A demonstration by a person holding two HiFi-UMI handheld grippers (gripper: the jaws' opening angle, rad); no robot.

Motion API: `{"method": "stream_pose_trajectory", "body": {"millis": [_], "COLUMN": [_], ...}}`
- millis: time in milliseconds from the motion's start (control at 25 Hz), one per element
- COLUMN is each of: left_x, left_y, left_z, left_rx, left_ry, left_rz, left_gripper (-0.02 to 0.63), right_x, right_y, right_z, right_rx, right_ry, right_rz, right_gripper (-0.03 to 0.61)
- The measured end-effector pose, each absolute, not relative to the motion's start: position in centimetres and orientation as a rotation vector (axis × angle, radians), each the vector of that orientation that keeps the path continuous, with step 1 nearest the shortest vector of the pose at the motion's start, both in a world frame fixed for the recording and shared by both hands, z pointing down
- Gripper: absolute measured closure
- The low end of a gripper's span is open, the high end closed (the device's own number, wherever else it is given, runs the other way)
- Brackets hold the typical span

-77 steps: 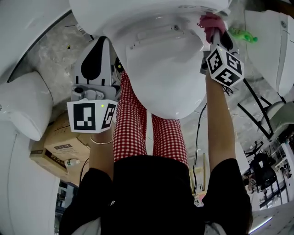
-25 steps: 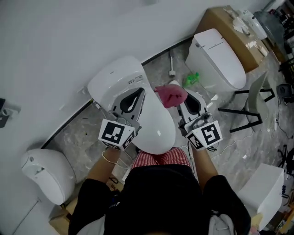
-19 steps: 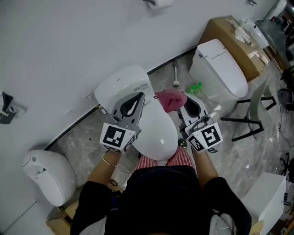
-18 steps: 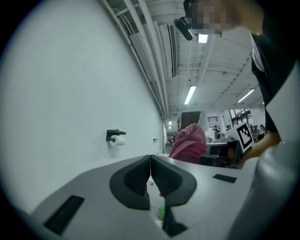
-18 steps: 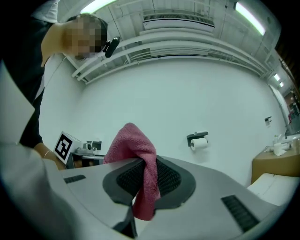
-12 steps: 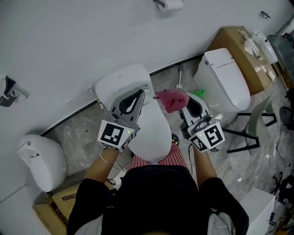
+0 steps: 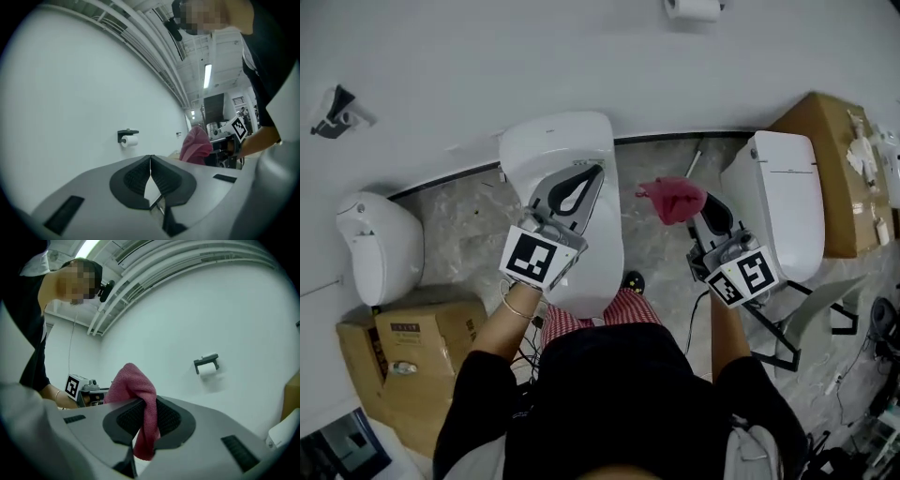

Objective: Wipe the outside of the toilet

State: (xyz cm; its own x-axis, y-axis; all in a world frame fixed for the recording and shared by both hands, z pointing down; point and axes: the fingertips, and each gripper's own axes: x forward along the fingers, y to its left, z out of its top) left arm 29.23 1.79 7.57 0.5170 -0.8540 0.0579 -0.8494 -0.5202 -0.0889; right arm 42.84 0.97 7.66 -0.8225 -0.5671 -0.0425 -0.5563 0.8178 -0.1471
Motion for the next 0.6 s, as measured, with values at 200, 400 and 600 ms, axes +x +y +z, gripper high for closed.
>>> {"method": "stream_pose_trajectory", "body": {"millis": [200,400,600], "left_x": [27.7,26.3,26.6], "left_y": [2.1,2.4,1.1], "left_z": [8.1,7.7,8.2], "left_rx": [-2.634,-2.647,-2.674], "left_ry": [1.647,1.635,1.582], "left_rz": [-0.208,-0.137,-0.129], "left_gripper": [0.603,0.603,0.603], "right_x": [42.7,41.3,41.5], "right_y": [-0.4,-0.9,-1.3], "right_z": [9.5,9.4,10.2], "right_rx": [-0.896,-0.954,-1.027], "right_ry": [2.933,2.835,2.761], "right_rz": [-0.240,-0.278,-0.347], "right_gripper": [0.518,0.518,0.517]}}
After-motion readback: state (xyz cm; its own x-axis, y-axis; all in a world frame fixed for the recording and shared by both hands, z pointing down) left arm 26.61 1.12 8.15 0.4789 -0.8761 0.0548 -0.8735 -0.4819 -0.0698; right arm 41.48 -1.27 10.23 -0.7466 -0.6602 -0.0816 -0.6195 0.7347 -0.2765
